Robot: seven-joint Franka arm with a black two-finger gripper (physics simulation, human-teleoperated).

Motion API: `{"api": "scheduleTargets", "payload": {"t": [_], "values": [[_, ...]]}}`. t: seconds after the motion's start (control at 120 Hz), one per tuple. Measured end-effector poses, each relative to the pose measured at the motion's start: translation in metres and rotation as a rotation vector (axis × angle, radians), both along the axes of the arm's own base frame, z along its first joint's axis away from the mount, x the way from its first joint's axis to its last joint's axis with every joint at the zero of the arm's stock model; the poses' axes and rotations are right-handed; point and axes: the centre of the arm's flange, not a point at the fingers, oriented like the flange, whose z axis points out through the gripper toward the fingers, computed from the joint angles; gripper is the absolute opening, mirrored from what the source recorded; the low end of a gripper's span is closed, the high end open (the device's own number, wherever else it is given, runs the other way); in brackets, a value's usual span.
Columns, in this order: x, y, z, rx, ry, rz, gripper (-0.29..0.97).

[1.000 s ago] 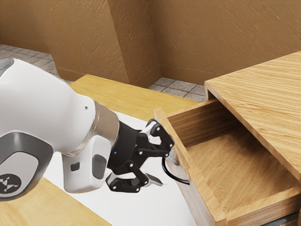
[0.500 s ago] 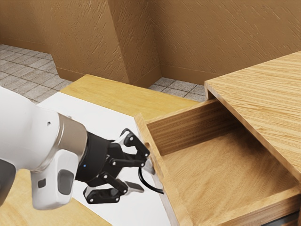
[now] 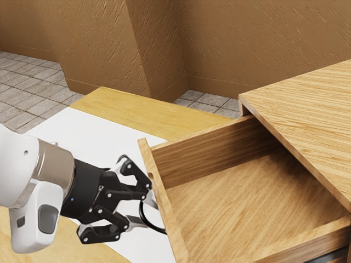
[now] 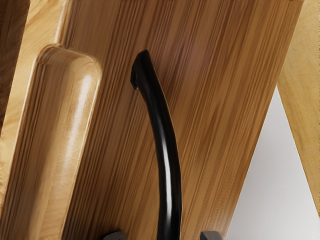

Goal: Pull the drawer handle with one arm to open the drawer

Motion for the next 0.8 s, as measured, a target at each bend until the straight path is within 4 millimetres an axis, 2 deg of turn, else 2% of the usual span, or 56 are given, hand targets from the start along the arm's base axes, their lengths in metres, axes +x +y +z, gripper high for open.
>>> {"api": "scheduleTargets", "payload": {"t": [0.092, 0.533, 0.592, 0.65, 0.8], "values": [[-0.003, 0.002, 0.001, -0.003, -0.001, 0.004, 0.12], [-0.010, 0.005, -0.002, -0.006, 0.005, 0.015, 0.21], [-0.011, 0.006, 0.001, -0.011, 0.001, 0.015, 0.15], [-0.015, 0.007, 0.007, -0.017, -0.010, 0.014, 0.20], [-0.021, 0.010, 0.022, -0.029, -0.042, 0.009, 0.46]]}}
